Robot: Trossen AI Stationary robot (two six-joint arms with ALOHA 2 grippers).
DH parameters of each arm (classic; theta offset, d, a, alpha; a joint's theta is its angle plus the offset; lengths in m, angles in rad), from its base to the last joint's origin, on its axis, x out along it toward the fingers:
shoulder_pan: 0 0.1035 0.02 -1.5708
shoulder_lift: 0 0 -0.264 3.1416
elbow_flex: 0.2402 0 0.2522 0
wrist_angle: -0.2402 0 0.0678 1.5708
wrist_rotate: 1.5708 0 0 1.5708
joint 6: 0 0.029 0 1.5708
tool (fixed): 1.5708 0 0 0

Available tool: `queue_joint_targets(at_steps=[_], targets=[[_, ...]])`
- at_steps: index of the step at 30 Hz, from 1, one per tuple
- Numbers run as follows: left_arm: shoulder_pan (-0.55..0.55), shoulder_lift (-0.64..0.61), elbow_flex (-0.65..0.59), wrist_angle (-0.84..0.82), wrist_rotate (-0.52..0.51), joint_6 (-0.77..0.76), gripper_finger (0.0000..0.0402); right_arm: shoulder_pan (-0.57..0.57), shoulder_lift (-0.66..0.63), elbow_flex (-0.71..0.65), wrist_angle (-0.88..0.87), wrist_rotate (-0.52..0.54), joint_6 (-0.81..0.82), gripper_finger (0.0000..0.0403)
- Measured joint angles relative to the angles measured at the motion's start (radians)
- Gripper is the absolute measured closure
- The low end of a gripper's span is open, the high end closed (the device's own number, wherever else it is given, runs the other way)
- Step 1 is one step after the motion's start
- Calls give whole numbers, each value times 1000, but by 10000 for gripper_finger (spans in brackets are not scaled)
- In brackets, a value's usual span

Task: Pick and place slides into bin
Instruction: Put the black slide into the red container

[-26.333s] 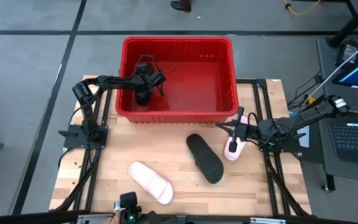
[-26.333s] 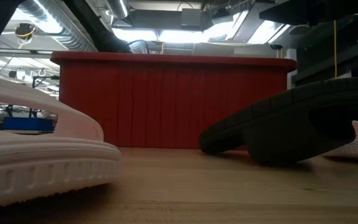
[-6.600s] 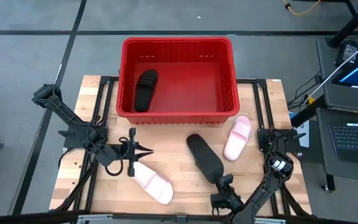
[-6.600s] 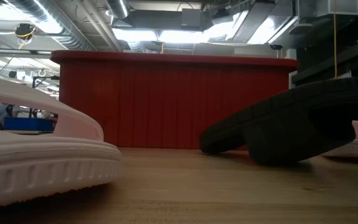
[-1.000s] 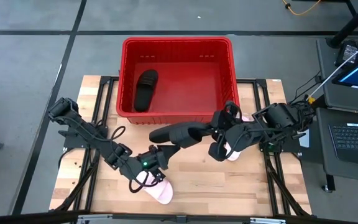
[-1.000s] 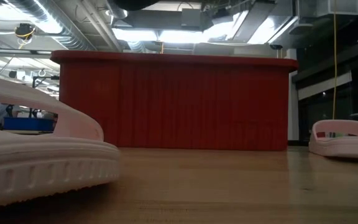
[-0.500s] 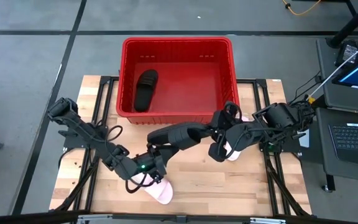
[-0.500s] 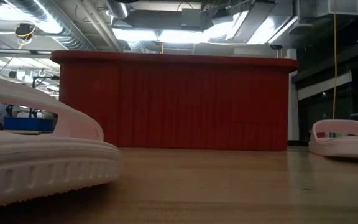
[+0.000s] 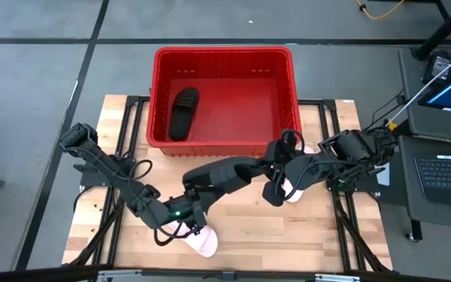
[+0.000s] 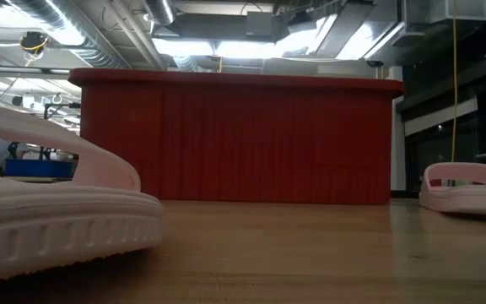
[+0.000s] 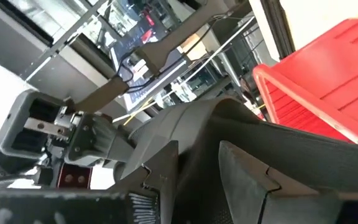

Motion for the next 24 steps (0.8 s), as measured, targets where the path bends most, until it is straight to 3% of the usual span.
queue_joint_targets(at_steps=[19, 24], targets=[[8, 0, 0, 114, 53, 87, 291, 0, 0, 0, 18, -45, 22, 349], [7, 0, 0, 216, 32, 87, 323, -1, 0, 0, 25, -39, 4, 349]])
